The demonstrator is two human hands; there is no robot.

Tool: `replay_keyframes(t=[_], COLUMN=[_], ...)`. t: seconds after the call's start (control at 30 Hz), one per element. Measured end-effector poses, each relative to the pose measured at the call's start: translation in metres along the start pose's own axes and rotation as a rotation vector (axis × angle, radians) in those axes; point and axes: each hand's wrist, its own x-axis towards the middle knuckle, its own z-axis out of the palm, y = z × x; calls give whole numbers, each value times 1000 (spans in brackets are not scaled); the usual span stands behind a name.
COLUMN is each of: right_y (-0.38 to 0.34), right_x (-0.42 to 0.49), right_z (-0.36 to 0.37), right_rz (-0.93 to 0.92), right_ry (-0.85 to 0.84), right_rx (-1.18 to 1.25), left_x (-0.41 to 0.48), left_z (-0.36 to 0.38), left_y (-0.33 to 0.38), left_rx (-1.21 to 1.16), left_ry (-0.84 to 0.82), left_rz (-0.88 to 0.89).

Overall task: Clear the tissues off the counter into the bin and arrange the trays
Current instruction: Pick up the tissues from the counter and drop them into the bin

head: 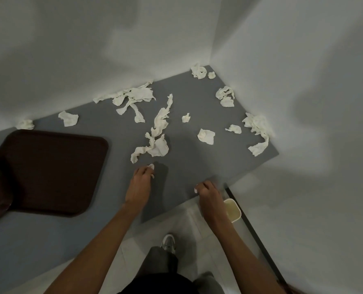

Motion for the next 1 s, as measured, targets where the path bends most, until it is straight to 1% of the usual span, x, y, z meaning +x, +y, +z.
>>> replay_keyframes(t=[0.03,0.1,0.17,0.23,0.33,0.47,0.6,0.7,0.8,1.0], right_y=[3,15,27,43,77,135,196,235,261,318], right_x=[-3,-13,-29,-51,-87,-134,-170,-191,-202,-197], right_z=[-2,-4,-9,-16,-27,-37,-38,-31,-14,60], right_rz=[19,66,152,251,323,388,456,507,548,586], right_ry=[15,69,131,171,214,193,138,98,92,76], right_rx=[18,93,249,380,492,515,547,522,504,464], left_x=[-3,-7,-13,-25,-51,-94,-141,-172,-187,-183], left_z=[-4,-5,3,10,29,58,102,143,182,284], left_y=[8,22,31,46,78,128,181,211,222,207], left_rx=[-22,-11,-48,-83,-69,-71,-180,-322,-419,-414], left_ry=[-26,-9,39,39,34,73,77,26,-23,-106], left_rz=[-22,-42,-60,-82,-93,-94,-94,-146,-213,-263])
